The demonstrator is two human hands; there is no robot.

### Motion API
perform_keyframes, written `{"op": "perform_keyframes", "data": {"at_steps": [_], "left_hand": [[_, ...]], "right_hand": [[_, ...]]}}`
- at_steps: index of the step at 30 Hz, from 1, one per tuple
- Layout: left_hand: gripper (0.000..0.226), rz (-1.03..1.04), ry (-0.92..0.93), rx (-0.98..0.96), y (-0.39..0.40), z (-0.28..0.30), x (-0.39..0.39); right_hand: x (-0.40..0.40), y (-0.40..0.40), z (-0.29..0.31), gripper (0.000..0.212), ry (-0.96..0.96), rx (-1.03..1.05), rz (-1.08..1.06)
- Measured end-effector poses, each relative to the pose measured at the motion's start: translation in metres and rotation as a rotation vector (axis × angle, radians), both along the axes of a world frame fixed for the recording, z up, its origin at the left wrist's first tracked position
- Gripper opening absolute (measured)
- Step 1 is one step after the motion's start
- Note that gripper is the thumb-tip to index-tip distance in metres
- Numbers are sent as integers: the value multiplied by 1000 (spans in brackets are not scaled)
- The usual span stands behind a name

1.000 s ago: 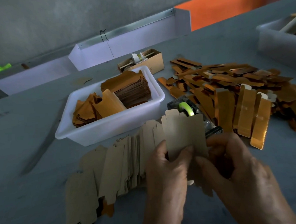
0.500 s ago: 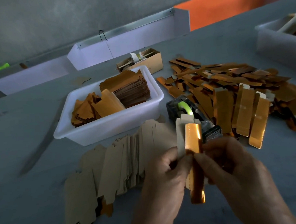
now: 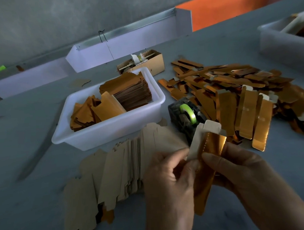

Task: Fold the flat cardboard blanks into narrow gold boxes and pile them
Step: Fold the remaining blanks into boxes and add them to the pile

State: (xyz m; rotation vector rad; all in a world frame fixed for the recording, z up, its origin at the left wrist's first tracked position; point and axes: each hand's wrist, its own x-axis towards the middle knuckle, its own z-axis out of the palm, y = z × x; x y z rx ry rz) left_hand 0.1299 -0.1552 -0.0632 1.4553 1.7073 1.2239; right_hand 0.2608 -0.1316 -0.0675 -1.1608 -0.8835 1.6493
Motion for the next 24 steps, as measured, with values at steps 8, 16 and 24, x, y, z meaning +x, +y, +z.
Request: {"op": "perform_keyframes", "data": {"at_steps": [8,16,24], "left_hand": [[52,26,802,142,1,-4,20],[58,-56,867,69,-6,-12,31],[12,-12,-217,-177,-3,-2,8]], "right_hand": [[-8,-3,2,32,-80,56,-55],[-7,-5,3,34,-137,45,-38],[2,-1,1,22,33,-15,-64]]}}
